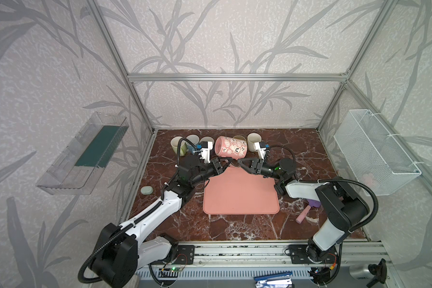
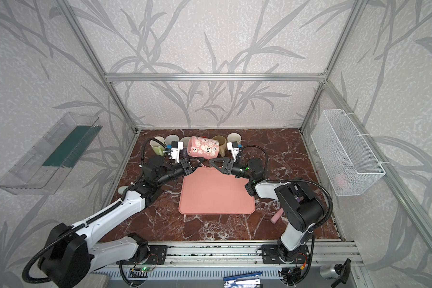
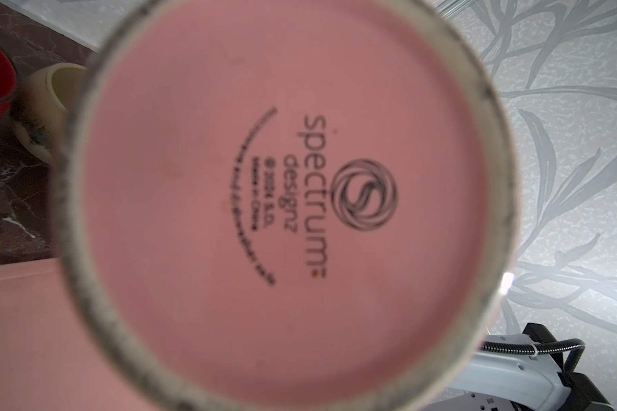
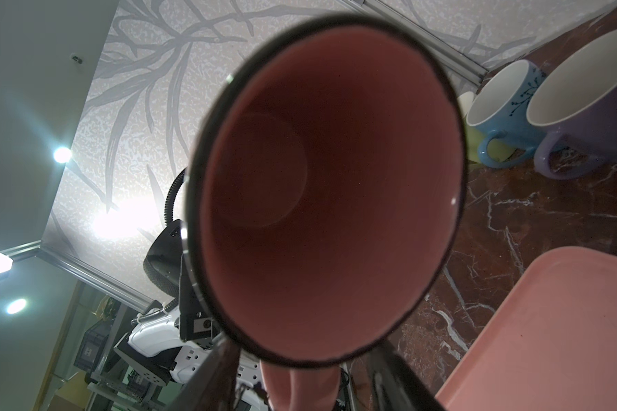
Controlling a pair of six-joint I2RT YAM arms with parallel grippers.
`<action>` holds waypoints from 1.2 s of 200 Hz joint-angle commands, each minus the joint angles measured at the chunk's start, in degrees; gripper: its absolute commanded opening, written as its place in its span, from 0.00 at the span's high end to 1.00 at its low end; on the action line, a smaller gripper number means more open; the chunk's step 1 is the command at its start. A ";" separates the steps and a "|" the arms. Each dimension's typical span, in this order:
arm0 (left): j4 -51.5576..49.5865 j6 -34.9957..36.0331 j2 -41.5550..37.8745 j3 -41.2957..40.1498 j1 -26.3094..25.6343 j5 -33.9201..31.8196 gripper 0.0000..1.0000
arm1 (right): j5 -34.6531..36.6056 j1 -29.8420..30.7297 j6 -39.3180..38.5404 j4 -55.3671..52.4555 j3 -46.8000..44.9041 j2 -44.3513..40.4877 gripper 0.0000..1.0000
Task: Turn the mug right side up
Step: Place the mug at the top-right of the table.
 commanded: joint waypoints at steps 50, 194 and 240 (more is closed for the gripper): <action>22.69 -6.12 5.16 -1.13 0.26 2.90 1.00 | -1.03 0.63 2.00 3.45 4.43 1.09 0.66; 17.09 -4.06 2.54 -5.04 0.30 0.48 0.80 | 1.26 -1.00 1.82 3.45 1.41 -2.60 1.00; 11.76 -1.32 -0.27 -6.33 0.30 -1.68 0.27 | 1.18 -2.50 2.00 3.45 -1.77 -4.18 1.00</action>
